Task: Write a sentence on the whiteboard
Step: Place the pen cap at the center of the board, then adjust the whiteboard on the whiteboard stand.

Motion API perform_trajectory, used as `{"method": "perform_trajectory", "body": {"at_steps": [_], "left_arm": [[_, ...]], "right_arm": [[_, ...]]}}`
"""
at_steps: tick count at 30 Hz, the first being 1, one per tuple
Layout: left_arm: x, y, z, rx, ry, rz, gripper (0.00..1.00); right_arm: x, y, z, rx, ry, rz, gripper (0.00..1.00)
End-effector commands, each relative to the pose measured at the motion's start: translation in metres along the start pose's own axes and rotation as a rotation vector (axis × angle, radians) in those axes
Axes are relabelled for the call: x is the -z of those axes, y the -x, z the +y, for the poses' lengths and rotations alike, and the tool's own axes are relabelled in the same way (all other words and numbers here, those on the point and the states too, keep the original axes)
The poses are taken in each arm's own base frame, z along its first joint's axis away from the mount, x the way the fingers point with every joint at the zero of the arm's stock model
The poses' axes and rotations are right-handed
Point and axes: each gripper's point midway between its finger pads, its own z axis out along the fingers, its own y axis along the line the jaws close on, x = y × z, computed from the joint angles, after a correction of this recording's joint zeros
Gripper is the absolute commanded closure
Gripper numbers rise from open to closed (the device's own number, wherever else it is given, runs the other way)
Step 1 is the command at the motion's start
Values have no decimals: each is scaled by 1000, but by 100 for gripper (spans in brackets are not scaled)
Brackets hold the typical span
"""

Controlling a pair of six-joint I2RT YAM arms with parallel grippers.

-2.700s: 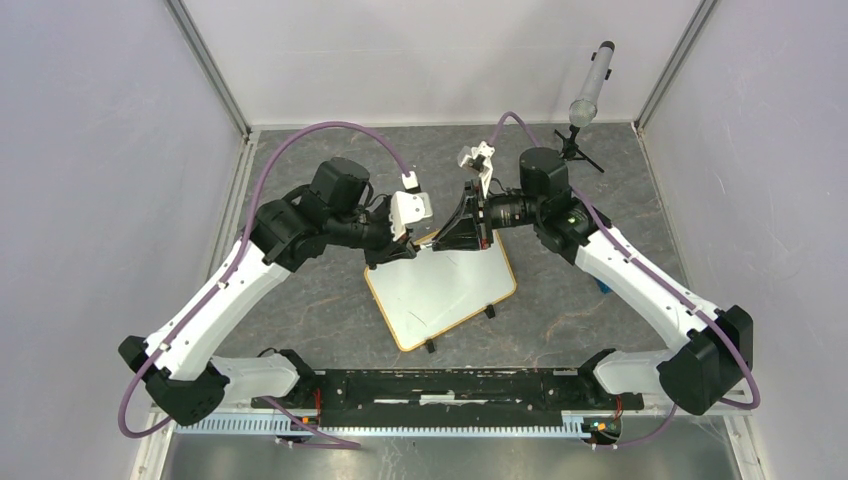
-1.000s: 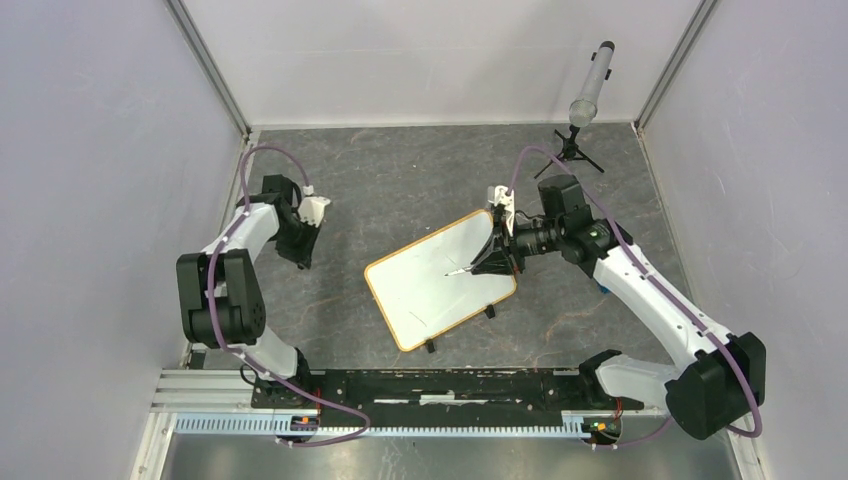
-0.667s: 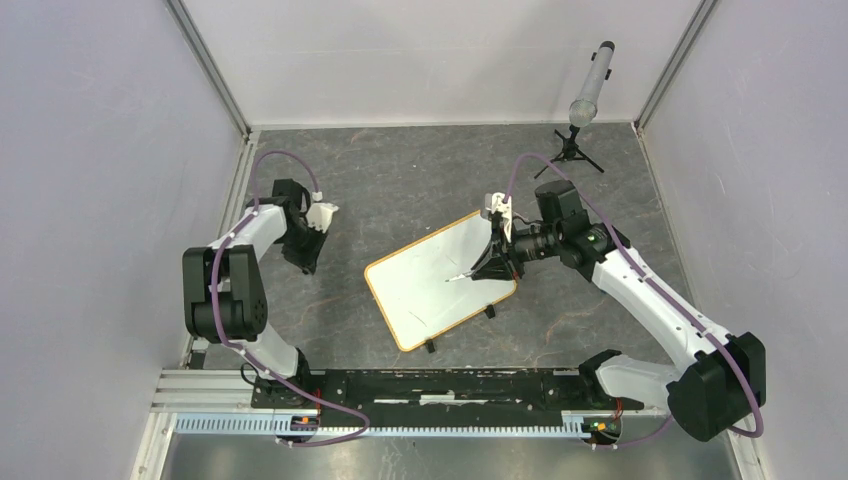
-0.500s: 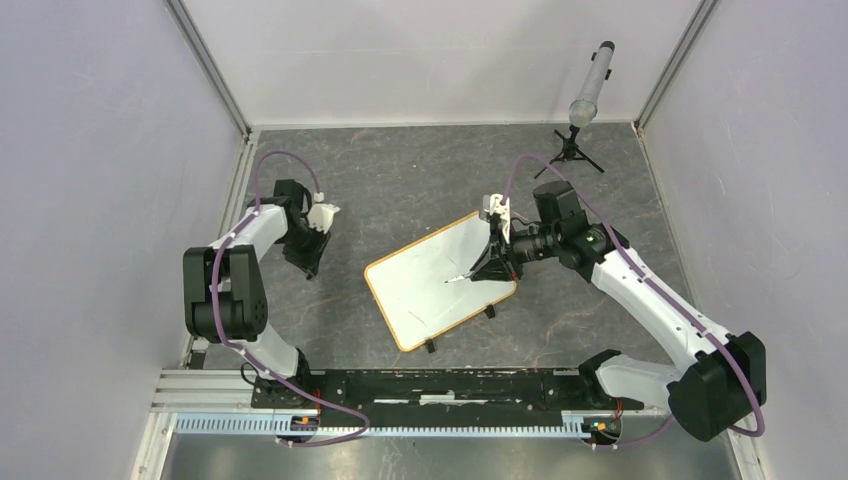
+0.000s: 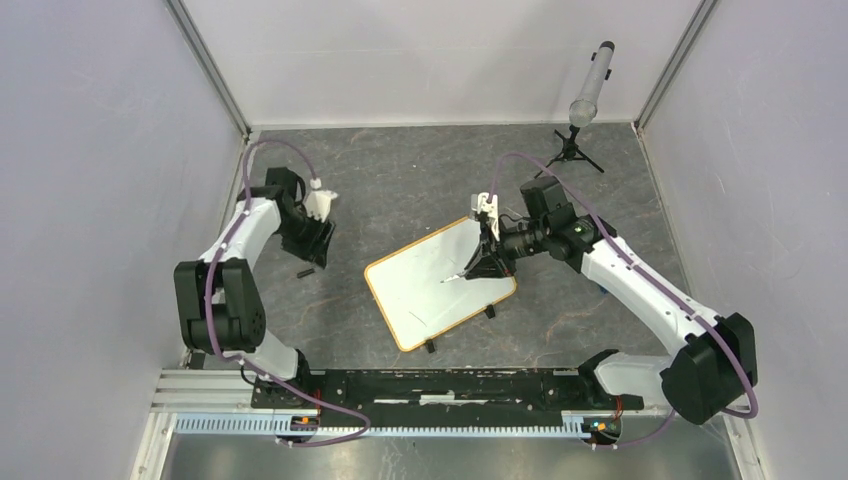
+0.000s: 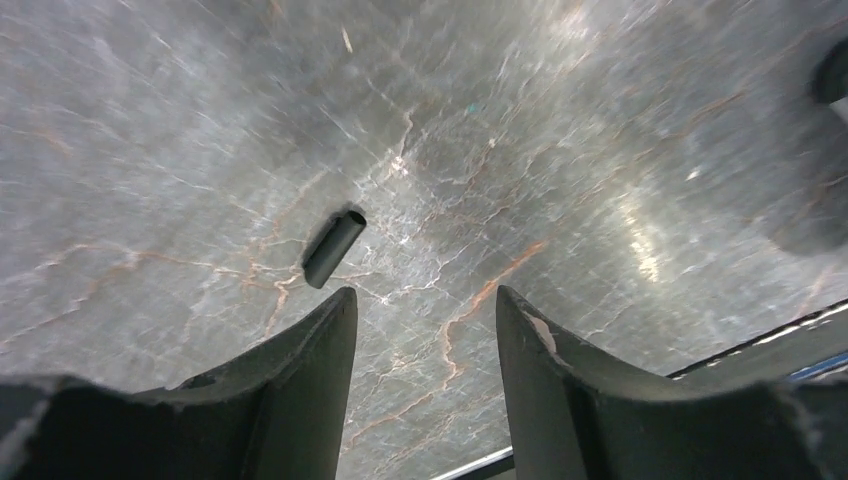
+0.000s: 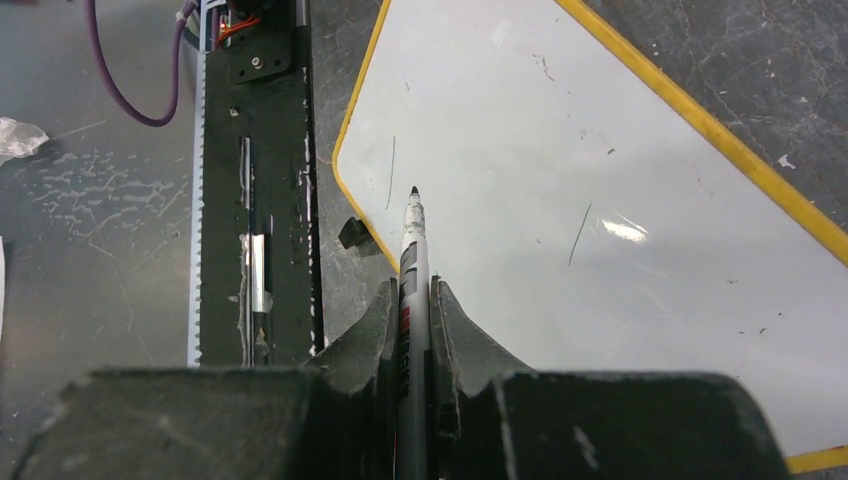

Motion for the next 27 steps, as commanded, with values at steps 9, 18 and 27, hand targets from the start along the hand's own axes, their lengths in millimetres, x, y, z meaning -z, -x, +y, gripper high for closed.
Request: {"method": "perform_trajectory", "body": {"at_steps": [9, 18, 27], "left_arm": [[166, 96, -97, -42, -392, -547, 28], [139, 100, -163, -136, -643, -444, 28], [93, 116, -187, -147, -689, -306, 35]], "right_arm": [[1, 52, -16, 170, -96, -52, 100], [-8, 64, -2, 258, -61, -65, 100], [-5, 57, 14, 297, -40, -65, 100]]}}
